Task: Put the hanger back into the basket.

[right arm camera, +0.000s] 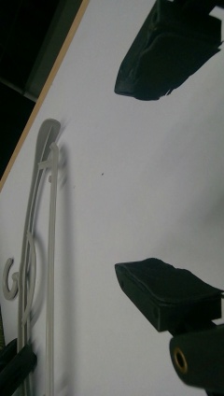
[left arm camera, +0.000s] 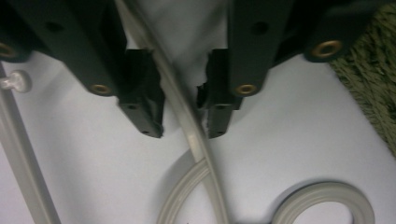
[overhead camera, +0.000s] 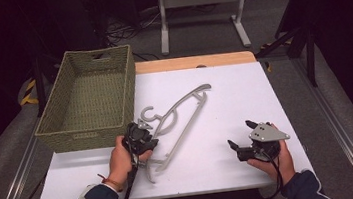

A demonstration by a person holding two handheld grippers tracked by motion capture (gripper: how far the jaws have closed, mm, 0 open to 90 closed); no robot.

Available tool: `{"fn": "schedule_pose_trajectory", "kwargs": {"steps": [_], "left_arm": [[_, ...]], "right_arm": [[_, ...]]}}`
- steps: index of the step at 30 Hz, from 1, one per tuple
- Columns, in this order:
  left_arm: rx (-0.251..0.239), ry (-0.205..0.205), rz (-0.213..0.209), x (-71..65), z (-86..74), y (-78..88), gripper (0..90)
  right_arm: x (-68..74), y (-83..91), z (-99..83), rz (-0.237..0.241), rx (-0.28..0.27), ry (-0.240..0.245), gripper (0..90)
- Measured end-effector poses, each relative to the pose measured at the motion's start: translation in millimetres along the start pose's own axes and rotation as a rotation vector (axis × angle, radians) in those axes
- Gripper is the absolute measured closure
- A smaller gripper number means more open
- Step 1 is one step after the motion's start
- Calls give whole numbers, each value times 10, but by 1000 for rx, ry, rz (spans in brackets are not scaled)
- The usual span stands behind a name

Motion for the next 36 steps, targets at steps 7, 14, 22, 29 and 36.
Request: {"fn": "schedule_pose_trajectory", "kwargs": {"steps": [7,14,22,29,36], "left_arm": [[56,-38,21,-47,-19,37,741],[131,-65,-6,-57,-17,79,797],[182,-108,35,-96,191,-53,734],[201,-109,8,-76,233,-68,757],[177,-116,-7,-76,211,-69,814]], "right_arm": [[-23,8,-8,2,2,-2,128],[-71,10,-27,6,13,-15,128],[-101,-6,-31,24,21,-48,129],[-70,-51,-57,59,53,-33,128],[-58,-74,-61,81,70,-33,128]]}}
Point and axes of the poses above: each handheld gripper's, and its own axes: y roughly backward along the jaws, z roughly out of its top, x roughly to its left, the point moved 3 cm from there along -y, roughly forward along the jaws, and after that the axes turned 11 degrees about -z, right-handed, at the moved point
